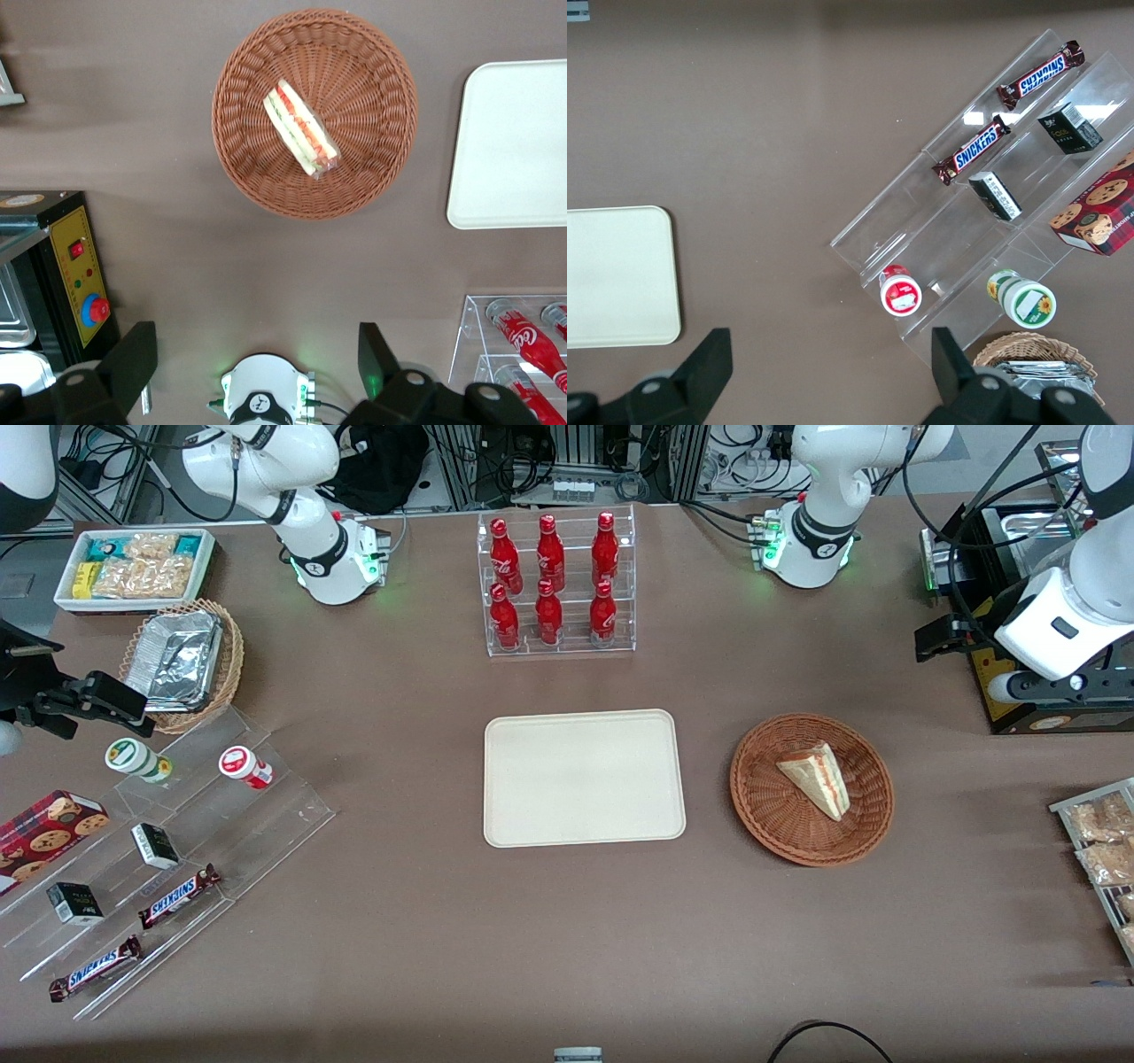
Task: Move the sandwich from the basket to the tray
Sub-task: 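Move the left gripper over the wrapped sandwich in the wicker basket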
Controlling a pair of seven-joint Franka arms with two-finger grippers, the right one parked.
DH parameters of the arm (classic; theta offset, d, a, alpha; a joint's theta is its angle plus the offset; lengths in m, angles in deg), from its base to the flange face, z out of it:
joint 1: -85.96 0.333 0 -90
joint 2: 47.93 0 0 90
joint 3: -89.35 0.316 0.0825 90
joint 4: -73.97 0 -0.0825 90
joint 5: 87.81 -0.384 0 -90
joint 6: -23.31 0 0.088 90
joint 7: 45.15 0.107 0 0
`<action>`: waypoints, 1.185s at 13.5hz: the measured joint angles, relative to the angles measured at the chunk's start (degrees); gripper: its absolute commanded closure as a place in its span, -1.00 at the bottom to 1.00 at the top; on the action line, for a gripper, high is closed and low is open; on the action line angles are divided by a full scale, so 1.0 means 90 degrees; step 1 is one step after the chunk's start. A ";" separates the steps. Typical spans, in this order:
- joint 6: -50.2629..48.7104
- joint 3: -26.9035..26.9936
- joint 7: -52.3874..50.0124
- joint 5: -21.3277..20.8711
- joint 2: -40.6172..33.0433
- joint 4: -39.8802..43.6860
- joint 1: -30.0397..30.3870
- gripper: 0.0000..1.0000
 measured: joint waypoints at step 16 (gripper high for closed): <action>0.3298 -0.0102 -0.0003 -0.0055 0.0426 -0.2731 -0.0105 -1.00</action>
